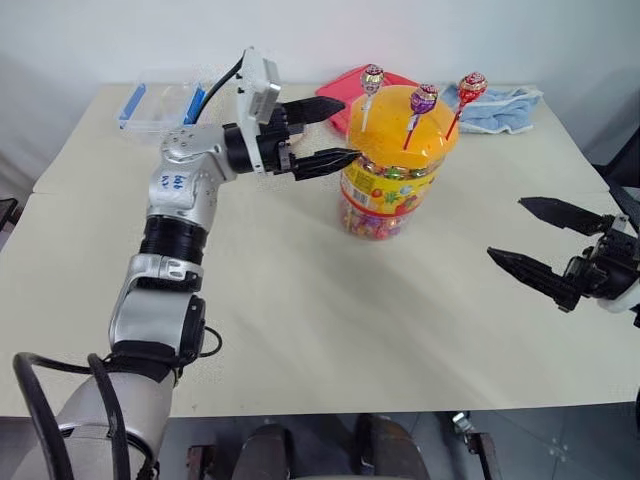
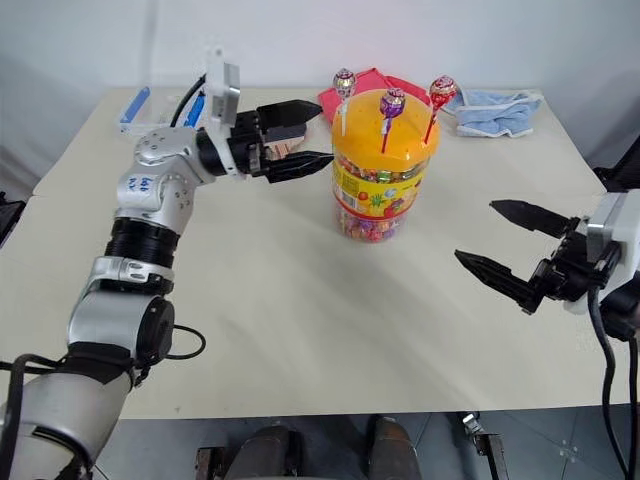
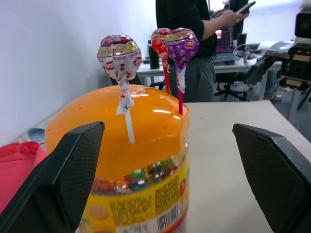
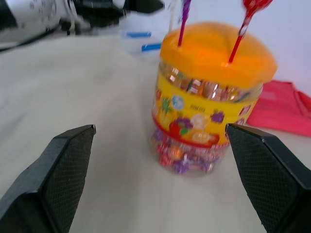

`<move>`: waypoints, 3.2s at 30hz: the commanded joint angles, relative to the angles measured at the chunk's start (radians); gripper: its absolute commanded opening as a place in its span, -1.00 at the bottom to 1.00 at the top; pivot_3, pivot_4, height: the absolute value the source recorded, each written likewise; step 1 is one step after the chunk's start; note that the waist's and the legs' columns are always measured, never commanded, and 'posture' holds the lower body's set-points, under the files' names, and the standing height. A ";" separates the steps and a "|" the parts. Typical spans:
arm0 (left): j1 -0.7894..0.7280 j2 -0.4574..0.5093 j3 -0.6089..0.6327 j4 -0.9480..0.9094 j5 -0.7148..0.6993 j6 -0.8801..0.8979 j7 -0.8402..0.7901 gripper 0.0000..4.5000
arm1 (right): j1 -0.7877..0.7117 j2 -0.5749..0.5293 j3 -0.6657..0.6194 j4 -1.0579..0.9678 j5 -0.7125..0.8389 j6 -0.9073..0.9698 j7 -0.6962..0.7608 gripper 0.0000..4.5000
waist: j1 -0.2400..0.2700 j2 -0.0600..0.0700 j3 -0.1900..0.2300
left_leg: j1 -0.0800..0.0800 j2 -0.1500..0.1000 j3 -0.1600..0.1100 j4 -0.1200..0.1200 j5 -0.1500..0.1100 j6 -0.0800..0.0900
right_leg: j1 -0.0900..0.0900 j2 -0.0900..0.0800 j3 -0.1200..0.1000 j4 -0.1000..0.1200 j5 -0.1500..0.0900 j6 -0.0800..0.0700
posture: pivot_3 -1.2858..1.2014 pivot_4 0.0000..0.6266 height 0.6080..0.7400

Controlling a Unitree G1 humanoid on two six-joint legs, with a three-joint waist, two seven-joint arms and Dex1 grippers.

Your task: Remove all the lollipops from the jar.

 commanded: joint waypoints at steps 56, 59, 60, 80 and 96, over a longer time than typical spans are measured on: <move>0.292 0.606 -0.282 -0.459 0.381 1.142 0.202 -0.97 | -0.129 -0.011 0.033 0.040 0.022 -0.008 -0.007 1.00 | -0.002 -0.005 0.003 | -0.001 0.000 0.003 0.000 0.000 0.001 | -0.004 0.000 0.004 0.002 0.000 0.001 | 0.03 -0.52 1.00; 0.330 0.651 -0.297 -0.504 0.357 1.222 0.193 -0.97 | -0.172 -0.008 0.065 0.071 0.006 -0.015 0.008 1.00 | 0.009 -0.006 0.004 | -0.001 0.000 0.002 0.002 0.000 0.001 | -0.003 0.000 0.004 0.003 0.000 0.001 | 0.03 -0.52 1.00; 0.339 0.663 -0.298 -0.516 0.350 1.236 0.193 -0.76 | -0.182 -0.006 0.074 0.079 0.001 -0.018 0.012 1.00 | 0.009 -0.006 0.004 | -0.001 0.000 0.002 0.002 0.000 0.001 | -0.003 0.000 0.004 0.004 0.000 0.001 | 0.03 -0.52 1.00; 0.160 0.550 -0.084 -0.655 0.085 0.709 0.056 0.99 | -0.123 -0.028 0.007 0.068 0.003 -0.002 0.044 1.00 | 0.021 -0.008 0.005 | -0.001 0.000 0.004 0.004 -0.001 0.001 | -0.004 -0.001 0.006 0.005 0.001 0.001 | 0.03 -0.52 1.00; -0.041 -0.075 -0.067 -0.095 0.066 0.012 0.041 0.99 | 0.000 0.019 -0.094 -0.065 0.021 -0.003 -0.047 1.00 | 0.023 -0.008 0.005 | -0.001 -0.001 0.005 0.005 -0.001 0.002 | -0.004 0.000 0.006 0.005 0.001 0.002 | 0.03 -0.52 1.00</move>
